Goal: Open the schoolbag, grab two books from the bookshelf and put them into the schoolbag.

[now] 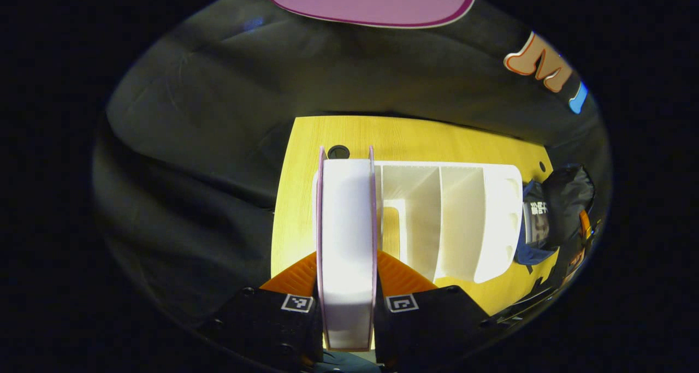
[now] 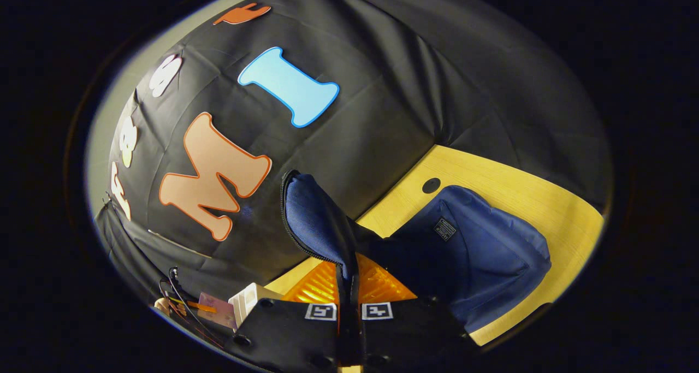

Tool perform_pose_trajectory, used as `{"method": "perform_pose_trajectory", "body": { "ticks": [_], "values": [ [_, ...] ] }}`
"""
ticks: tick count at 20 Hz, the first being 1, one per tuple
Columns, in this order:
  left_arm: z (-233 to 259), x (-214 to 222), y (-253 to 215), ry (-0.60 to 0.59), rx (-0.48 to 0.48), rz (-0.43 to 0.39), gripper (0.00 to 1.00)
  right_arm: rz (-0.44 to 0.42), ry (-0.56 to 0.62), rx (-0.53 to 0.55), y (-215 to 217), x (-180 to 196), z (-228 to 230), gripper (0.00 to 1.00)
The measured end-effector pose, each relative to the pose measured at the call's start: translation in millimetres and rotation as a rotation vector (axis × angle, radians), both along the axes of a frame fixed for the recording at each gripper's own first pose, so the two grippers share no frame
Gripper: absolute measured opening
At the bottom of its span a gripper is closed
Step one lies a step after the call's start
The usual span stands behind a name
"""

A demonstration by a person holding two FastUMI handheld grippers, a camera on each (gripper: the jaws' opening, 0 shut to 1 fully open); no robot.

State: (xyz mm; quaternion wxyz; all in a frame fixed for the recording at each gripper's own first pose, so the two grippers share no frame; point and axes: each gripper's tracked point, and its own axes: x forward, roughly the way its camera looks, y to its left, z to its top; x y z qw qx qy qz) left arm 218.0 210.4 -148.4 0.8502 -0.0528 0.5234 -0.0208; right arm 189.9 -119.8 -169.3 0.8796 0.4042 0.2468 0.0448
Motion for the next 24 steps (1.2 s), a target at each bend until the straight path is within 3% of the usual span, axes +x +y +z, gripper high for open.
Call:
{"method": "perform_pose_trajectory", "body": {
  "ticks": [5, 10, 17, 21, 24],
  "values": [
    [20.0, -7.9, 15.0, -0.036, -0.009, 0.027, 0.34, 0.001, -0.006, 0.004, 1.1, -2.3, 2.6, 0.03],
    [48.1, -13.9, 26.9, -0.084, -0.081, 0.081, 0.34, -0.004, -0.008, 0.01, -0.7, -3.5, 4.7, 0.04],
    [78.0, -18.7, 21.4, -0.167, -0.262, 0.138, 0.33, -0.005, -0.006, 0.007, 1.1, -3.3, 6.8, 0.04],
    [98.5, -26.6, 12.6, -0.195, -0.425, 0.185, 0.33, -0.005, -0.006, 0.004, 1.4, -3.3, 8.5, 0.03],
    [102.6, -30.0, 15.7, -0.226, -0.481, 0.218, 0.32, -0.008, -0.007, -0.001, -1.3, -3.9, 9.6, 0.04]
  ]
}}
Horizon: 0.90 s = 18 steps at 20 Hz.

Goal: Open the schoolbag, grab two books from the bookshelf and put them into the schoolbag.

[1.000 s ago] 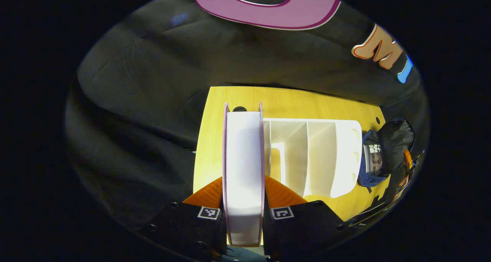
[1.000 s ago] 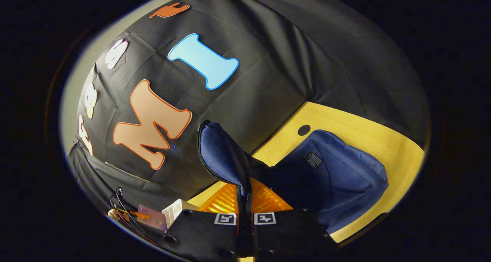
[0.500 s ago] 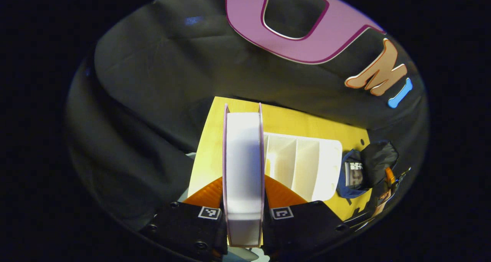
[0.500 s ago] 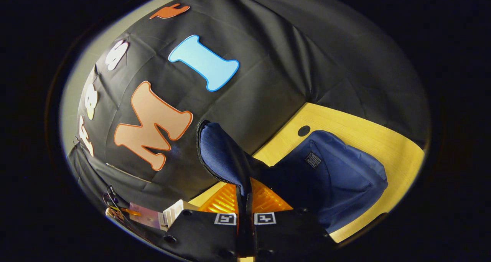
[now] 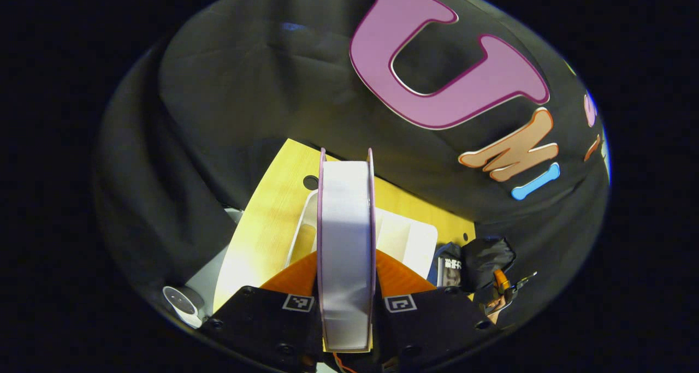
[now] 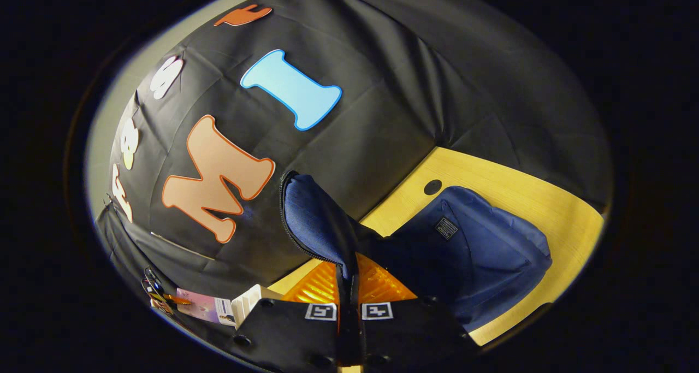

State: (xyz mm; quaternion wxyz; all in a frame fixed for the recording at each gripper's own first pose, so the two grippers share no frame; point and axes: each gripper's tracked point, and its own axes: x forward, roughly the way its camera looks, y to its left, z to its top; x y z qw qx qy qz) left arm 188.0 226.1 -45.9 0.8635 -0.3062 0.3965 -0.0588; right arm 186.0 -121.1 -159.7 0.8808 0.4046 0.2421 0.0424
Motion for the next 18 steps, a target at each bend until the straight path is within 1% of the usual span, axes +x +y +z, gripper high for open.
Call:
{"method": "perform_pose_trajectory", "body": {
  "ticks": [5, 6, 8, 10, 11, 13, 16, 17, 18],
  "values": [
    [11.7, -13.0, -2.1, -0.05, -0.154, 0.043, 0.31, -0.007, 0.004, -0.001, -2.8, -0.5, 1.0, 0.03],
    [13.0, -12.7, -3.3, -0.064, -0.187, 0.054, 0.33, -0.006, 0.004, -0.004, -2.7, 0.0, 1.0, 0.03],
    [19.2, -12.7, -12.8, -0.099, -0.288, 0.072, 0.33, -0.005, 0.006, -0.009, -1.5, -0.1, 1.1, 0.03],
    [27.0, -15.2, -25.3, -0.127, -0.41, 0.086, 0.32, -0.003, 0.008, -0.009, -0.2, -0.3, 1.7, 0.03],
    [26.4, -16.5, -28.5, -0.135, -0.442, 0.087, 0.33, -0.002, 0.009, -0.013, 0.5, -0.4, 1.2, 0.04],
    [17.7, -18.9, -31.8, -0.139, -0.468, 0.093, 0.34, 0.001, 0.01, -0.018, 0.7, -0.6, 2.1, 0.04],
    [17.0, -16.5, -37.4, -0.146, -0.506, 0.106, 0.33, 0.005, 0.011, -0.026, 1.5, -0.4, 2.6, 0.04],
    [15.9, -16.5, -39.4, -0.146, -0.512, 0.102, 0.34, 0.005, 0.012, -0.026, 1.4, -0.6, 2.8, 0.04],
    [13.8, -17.6, -41.9, -0.146, -0.51, 0.103, 0.32, 0.004, 0.012, -0.025, 1.7, -0.8, 3.0, 0.03]
  ]
}}
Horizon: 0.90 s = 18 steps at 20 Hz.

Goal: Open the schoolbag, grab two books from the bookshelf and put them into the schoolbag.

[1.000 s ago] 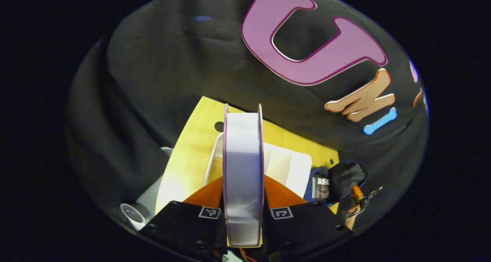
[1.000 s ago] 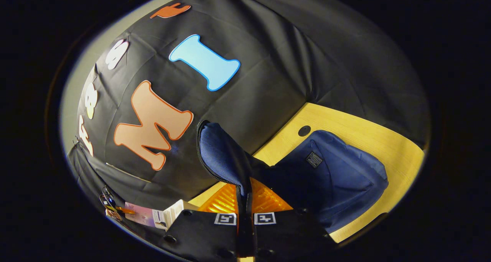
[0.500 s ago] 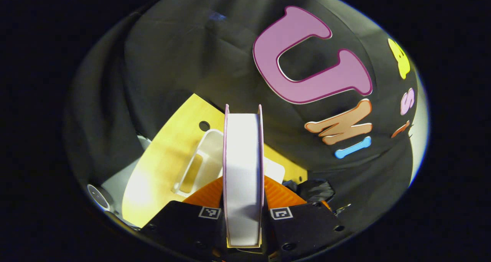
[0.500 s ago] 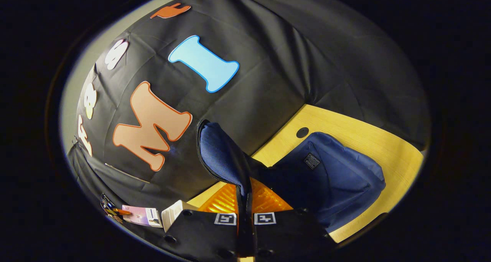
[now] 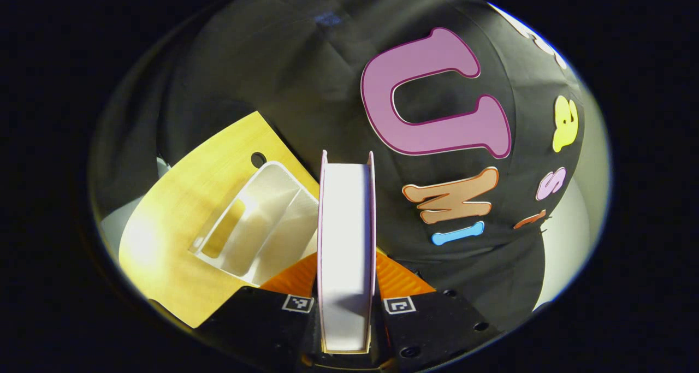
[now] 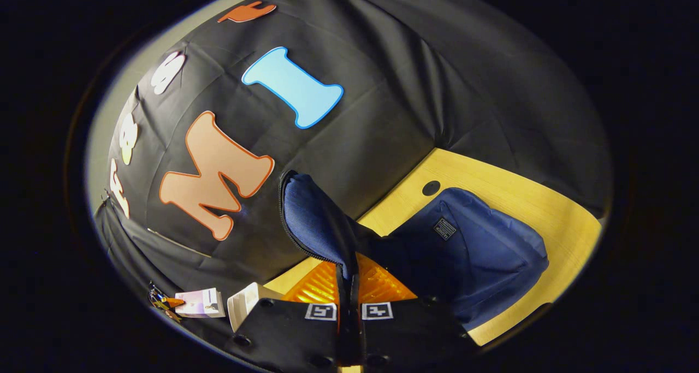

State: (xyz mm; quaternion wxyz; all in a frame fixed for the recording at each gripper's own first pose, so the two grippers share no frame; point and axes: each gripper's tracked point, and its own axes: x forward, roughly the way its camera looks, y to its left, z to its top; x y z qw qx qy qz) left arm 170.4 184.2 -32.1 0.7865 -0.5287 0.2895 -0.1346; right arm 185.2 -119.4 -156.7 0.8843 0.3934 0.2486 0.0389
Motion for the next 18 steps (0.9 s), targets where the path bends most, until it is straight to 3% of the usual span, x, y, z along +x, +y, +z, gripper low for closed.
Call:
{"method": "perform_pose_trajectory", "body": {
  "ticks": [18],
  "values": [
    [-28.3, 18.2, -197.6, -0.019, -0.071, -0.286, 0.32, 0.029, 0.008, -0.033, 9.2, -4.6, 3.5, 0.03]
  ]
}}
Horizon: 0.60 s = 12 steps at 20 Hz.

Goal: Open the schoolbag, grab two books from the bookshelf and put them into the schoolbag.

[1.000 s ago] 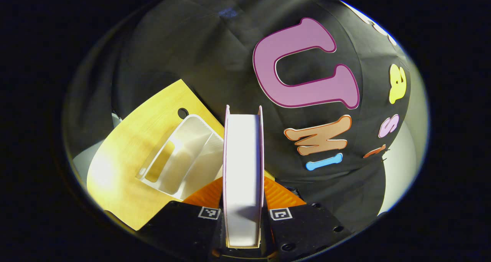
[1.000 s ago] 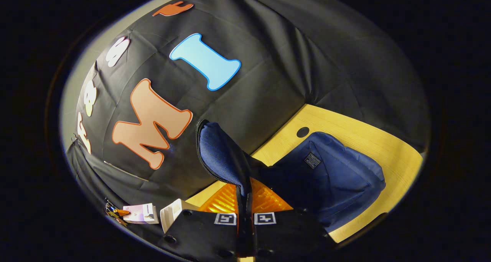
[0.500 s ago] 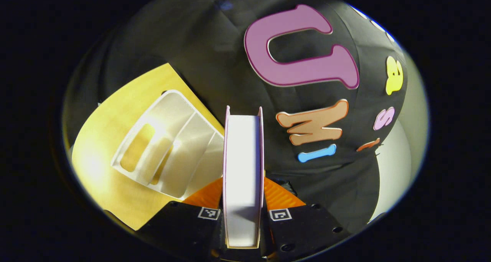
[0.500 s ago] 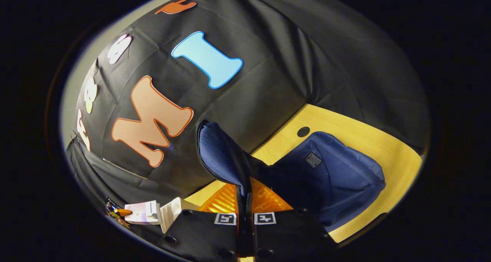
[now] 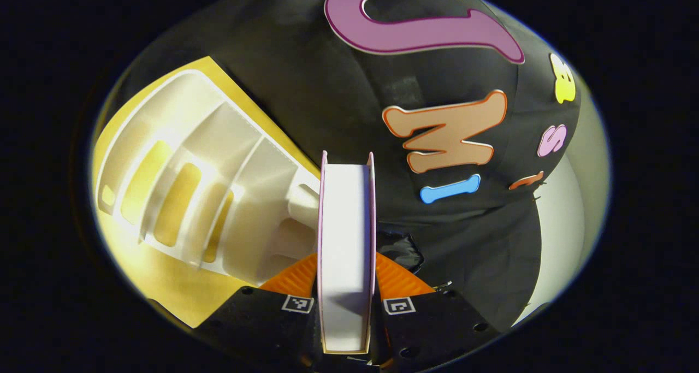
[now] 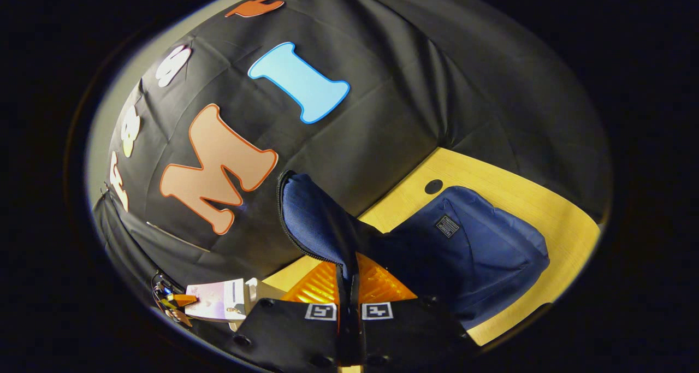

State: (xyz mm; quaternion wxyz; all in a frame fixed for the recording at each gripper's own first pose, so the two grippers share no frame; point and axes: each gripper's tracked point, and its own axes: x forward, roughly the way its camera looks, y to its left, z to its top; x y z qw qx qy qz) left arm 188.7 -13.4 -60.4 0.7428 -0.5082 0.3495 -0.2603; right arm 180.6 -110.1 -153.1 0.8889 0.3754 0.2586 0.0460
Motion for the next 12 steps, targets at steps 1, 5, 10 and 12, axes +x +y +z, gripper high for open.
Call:
{"method": "perform_pose_trajectory", "body": {
  "ticks": [1, 5, 10, 12],
  "values": [
    [-2.8, 1.7, -14.6, -0.001, 0.013, -0.023, 0.34, 0.001, -0.001, -0.003, -0.1, -0.6, 0.6, 0.03],
    [-15.6, 10.7, -66.4, 0.003, 0.034, -0.089, 0.32, -0.003, -0.016, -0.021, -1.0, -0.9, 5.0, 0.03],
    [-21.0, 21.8, -128.7, 0.022, -0.009, -0.149, 0.34, -0.006, -0.027, -0.028, -1.1, -3.2, 8.7, 0.04],
    [-29.7, 28.7, -147.9, 0.035, -0.012, -0.164, 0.34, -0.01, -0.034, -0.031, -1.6, -5.0, 9.1, 0.04]
  ]
}}
